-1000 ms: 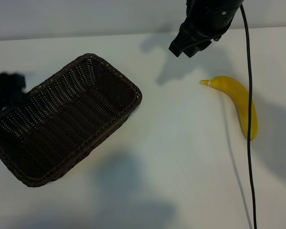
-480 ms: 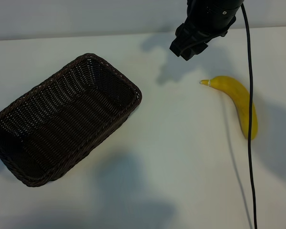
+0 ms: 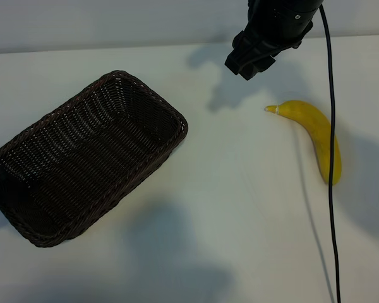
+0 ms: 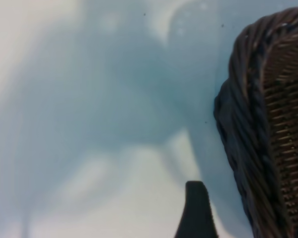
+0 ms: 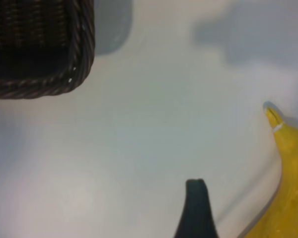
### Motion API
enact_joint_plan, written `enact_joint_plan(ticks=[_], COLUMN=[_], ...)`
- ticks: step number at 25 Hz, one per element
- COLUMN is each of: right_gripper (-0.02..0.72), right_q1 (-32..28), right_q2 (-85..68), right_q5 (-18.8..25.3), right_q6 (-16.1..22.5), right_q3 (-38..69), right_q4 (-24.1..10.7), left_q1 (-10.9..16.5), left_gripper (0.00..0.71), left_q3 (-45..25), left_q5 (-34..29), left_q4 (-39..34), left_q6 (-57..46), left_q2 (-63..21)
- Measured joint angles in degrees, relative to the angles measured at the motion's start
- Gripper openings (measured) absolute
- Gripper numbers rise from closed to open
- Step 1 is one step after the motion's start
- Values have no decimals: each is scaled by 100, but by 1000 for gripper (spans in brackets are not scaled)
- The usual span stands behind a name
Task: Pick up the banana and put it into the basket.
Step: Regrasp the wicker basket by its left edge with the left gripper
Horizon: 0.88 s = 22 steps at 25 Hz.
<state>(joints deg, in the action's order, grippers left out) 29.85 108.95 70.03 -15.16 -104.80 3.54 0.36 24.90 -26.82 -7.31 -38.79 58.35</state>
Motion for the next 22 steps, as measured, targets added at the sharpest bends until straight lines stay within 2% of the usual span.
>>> enact_joint_plan(ticks=[12, 22], right_gripper=[555, 555], right_q1=[0, 0], right_q2=[0, 0], right_q5=[0, 0], right_q6=[0, 12], right_q3=[0, 0], right_q4=[0, 0], left_q1=[0, 0], left_gripper=[564, 564], left_q3=[0, 0], left_q5=[978, 1388], left_q4=[324, 520], left_q6=[-14, 75], left_q2=[1438, 2190])
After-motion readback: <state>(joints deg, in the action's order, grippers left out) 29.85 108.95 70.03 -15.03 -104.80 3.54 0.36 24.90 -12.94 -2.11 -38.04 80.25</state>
